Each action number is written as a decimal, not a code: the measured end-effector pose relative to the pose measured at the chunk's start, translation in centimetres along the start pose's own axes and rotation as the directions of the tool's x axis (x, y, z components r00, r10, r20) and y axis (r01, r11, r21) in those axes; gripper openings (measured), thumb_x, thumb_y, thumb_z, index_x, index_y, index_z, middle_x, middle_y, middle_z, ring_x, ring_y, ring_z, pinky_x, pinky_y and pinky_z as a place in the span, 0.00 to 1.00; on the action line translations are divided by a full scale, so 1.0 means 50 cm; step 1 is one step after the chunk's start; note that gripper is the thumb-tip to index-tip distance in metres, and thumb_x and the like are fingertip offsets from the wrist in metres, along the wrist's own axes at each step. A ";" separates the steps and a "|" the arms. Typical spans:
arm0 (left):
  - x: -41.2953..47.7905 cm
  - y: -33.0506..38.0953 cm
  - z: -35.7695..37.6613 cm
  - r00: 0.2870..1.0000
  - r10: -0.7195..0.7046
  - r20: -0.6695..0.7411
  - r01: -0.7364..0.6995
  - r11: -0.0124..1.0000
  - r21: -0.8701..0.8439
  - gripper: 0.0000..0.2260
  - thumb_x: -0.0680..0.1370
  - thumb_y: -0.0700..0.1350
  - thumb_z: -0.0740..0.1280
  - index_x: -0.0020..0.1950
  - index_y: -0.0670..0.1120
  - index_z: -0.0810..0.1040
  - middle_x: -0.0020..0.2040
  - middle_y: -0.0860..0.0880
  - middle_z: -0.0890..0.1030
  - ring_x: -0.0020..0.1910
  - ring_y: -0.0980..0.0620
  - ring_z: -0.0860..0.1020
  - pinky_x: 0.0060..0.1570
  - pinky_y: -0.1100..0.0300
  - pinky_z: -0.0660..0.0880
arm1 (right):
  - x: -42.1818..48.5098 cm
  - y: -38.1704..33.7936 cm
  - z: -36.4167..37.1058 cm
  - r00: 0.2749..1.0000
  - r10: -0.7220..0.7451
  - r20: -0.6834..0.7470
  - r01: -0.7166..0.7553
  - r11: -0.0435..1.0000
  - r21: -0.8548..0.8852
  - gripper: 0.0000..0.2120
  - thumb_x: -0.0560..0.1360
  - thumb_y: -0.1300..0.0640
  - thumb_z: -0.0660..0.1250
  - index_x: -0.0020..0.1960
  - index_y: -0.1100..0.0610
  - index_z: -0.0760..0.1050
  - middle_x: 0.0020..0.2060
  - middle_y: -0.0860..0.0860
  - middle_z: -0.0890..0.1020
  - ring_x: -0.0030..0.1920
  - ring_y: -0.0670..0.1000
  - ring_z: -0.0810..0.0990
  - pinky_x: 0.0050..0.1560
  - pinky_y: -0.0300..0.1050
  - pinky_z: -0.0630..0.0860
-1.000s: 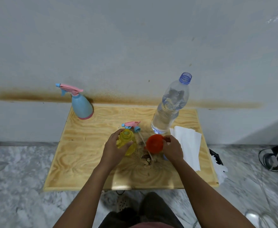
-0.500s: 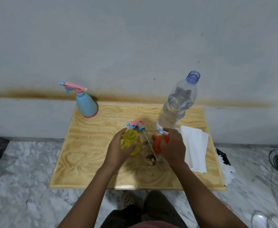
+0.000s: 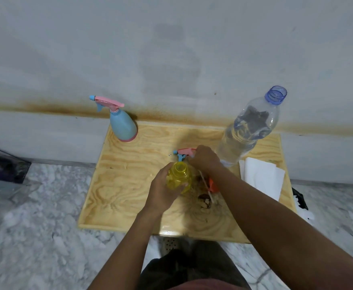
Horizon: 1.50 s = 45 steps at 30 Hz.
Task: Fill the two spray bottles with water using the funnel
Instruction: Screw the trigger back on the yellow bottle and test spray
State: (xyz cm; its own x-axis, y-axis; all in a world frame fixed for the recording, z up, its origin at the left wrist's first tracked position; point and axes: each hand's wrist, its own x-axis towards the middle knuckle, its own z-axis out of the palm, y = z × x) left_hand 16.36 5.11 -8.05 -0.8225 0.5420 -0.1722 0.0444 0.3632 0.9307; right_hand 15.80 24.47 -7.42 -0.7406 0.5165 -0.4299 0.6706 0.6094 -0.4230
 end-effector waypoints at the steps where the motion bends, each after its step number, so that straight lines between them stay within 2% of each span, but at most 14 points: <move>1: 0.000 -0.001 0.001 1.000 -0.010 -0.006 0.010 1.000 -0.010 0.27 0.69 0.43 0.80 0.66 0.45 0.76 0.60 0.48 0.81 0.61 0.53 0.79 0.63 0.55 0.75 | 0.005 -0.002 0.004 1.000 0.001 0.007 -0.001 1.000 0.000 0.19 0.74 0.47 0.69 0.57 0.60 0.76 0.51 0.56 0.81 0.49 0.55 0.81 0.45 0.47 0.77; 4: 0.001 -0.001 0.003 0.999 -0.026 -0.027 0.025 0.999 -0.022 0.29 0.68 0.37 0.80 0.67 0.40 0.75 0.62 0.44 0.80 0.59 0.56 0.78 0.56 0.73 0.71 | 0.015 -0.002 0.016 1.000 -0.003 0.028 0.001 0.999 0.042 0.14 0.73 0.51 0.69 0.52 0.60 0.77 0.46 0.55 0.81 0.45 0.55 0.82 0.42 0.47 0.78; 7: 0.000 0.002 0.003 0.999 -0.039 -0.023 0.040 0.999 0.025 0.29 0.69 0.42 0.80 0.68 0.46 0.74 0.62 0.51 0.79 0.58 0.62 0.76 0.53 0.79 0.67 | 0.022 0.005 0.022 0.999 0.033 0.014 -0.034 0.996 0.079 0.11 0.73 0.53 0.68 0.50 0.60 0.77 0.44 0.55 0.81 0.44 0.56 0.81 0.36 0.43 0.72; 10: 0.001 0.001 0.006 0.999 -0.040 -0.029 0.043 0.994 0.103 0.30 0.69 0.51 0.78 0.69 0.54 0.73 0.61 0.57 0.78 0.59 0.61 0.75 0.57 0.72 0.70 | 0.004 0.001 0.019 0.998 0.032 -0.063 -0.020 0.982 0.189 0.10 0.74 0.49 0.67 0.43 0.56 0.76 0.35 0.49 0.77 0.36 0.52 0.77 0.29 0.41 0.64; 12: 0.003 0.000 0.013 0.998 -0.047 -0.048 0.053 0.989 0.138 0.31 0.68 0.56 0.76 0.69 0.57 0.71 0.62 0.58 0.77 0.60 0.59 0.75 0.59 0.63 0.73 | -0.021 -0.007 0.010 0.986 0.005 -0.165 0.035 0.971 0.237 0.10 0.76 0.48 0.66 0.44 0.55 0.75 0.36 0.48 0.76 0.37 0.50 0.75 0.33 0.42 0.65; 14: 0.005 0.000 0.018 0.998 -0.042 -0.052 0.049 0.989 0.137 0.32 0.67 0.57 0.76 0.68 0.57 0.70 0.62 0.58 0.77 0.60 0.58 0.76 0.58 0.60 0.74 | -0.045 -0.011 0.003 0.966 -0.039 -0.255 0.114 0.952 0.285 0.11 0.78 0.48 0.65 0.48 0.56 0.77 0.40 0.49 0.79 0.40 0.49 0.76 0.39 0.43 0.67; 19: 0.005 0.007 0.014 1.000 -0.010 -0.029 0.013 0.997 0.081 0.30 0.68 0.52 0.79 0.68 0.54 0.71 0.59 0.56 0.79 0.58 0.56 0.78 0.57 0.60 0.75 | -0.112 -0.021 -0.039 0.911 -0.059 -0.408 0.249 0.868 0.431 0.18 0.79 0.50 0.67 0.63 0.60 0.77 0.52 0.53 0.83 0.50 0.51 0.80 0.52 0.44 0.76; 25: 0.024 0.034 -0.004 0.996 0.059 -0.074 -0.051 0.993 0.106 0.30 0.68 0.50 0.79 0.68 0.50 0.73 0.60 0.53 0.79 0.57 0.54 0.77 0.56 0.60 0.72 | -0.163 -0.053 -0.135 0.823 -0.078 -0.563 0.423 0.746 0.515 0.12 0.79 0.54 0.68 0.60 0.57 0.80 0.44 0.46 0.83 0.43 0.43 0.81 0.45 0.33 0.76; 28: 0.041 0.051 -0.026 0.990 0.110 -0.087 -0.098 0.986 0.134 0.29 0.67 0.48 0.79 0.66 0.49 0.75 0.58 0.52 0.78 0.57 0.52 0.76 0.50 0.66 0.69 | -0.187 -0.089 -0.184 0.770 -0.049 -0.636 0.527 0.610 0.591 0.11 0.78 0.56 0.68 0.59 0.58 0.80 0.45 0.50 0.85 0.45 0.49 0.83 0.48 0.40 0.79; 32: 0.046 0.062 -0.060 0.995 0.059 -0.078 -0.053 0.996 0.071 0.28 0.68 0.44 0.79 0.66 0.54 0.74 0.59 0.52 0.75 0.55 0.56 0.74 0.45 0.76 0.66 | -0.223 -0.137 -0.230 0.736 -0.025 -0.676 0.623 0.415 0.663 0.09 0.79 0.58 0.67 0.59 0.52 0.78 0.48 0.51 0.85 0.46 0.46 0.82 0.49 0.39 0.78; 36: 0.041 0.061 -0.087 0.993 0.069 -0.093 -0.063 0.995 0.072 0.31 0.68 0.45 0.80 0.69 0.50 0.72 0.59 0.51 0.73 0.58 0.53 0.73 0.53 0.64 0.67 | -0.252 -0.164 -0.245 0.685 0.000 -0.728 0.688 0.329 0.647 0.10 0.80 0.58 0.66 0.60 0.49 0.76 0.50 0.54 0.84 0.46 0.44 0.80 0.46 0.38 0.77; 39: 0.034 0.067 -0.097 0.992 0.084 -0.099 -0.077 0.994 0.073 0.31 0.68 0.44 0.80 0.68 0.50 0.73 0.59 0.50 0.74 0.59 0.53 0.73 0.55 0.63 0.67 | -0.261 -0.177 -0.240 0.669 0.009 -0.743 0.708 0.295 0.641 0.10 0.80 0.59 0.65 0.59 0.48 0.76 0.47 0.49 0.83 0.46 0.44 0.79 0.44 0.38 0.76; 43: 0.023 0.080 -0.103 0.990 0.112 -0.081 -0.107 0.992 0.065 0.31 0.68 0.46 0.80 0.69 0.51 0.74 0.58 0.51 0.74 0.58 0.56 0.73 0.51 0.72 0.67 | -0.260 -0.185 -0.210 0.700 -0.021 -0.714 0.686 0.296 0.664 0.10 0.80 0.58 0.66 0.59 0.47 0.77 0.48 0.47 0.83 0.46 0.42 0.80 0.46 0.37 0.76; 45: 0.018 0.087 -0.103 0.989 0.133 -0.068 -0.129 0.990 0.054 0.31 0.68 0.48 0.80 0.68 0.52 0.74 0.57 0.51 0.75 0.57 0.56 0.74 0.51 0.72 0.68 | -0.257 -0.187 -0.192 0.739 -0.066 -0.671 0.654 0.314 0.689 0.10 0.80 0.58 0.66 0.60 0.49 0.77 0.49 0.45 0.84 0.48 0.42 0.81 0.48 0.33 0.75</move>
State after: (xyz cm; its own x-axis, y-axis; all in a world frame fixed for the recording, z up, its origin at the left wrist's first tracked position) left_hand 12.88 3.28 -2.51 -0.8460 0.5325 -0.0249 0.1807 0.3304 0.9264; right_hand 18.65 17.90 9.70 -0.6205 0.7448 0.2457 -0.2437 0.1147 -0.9630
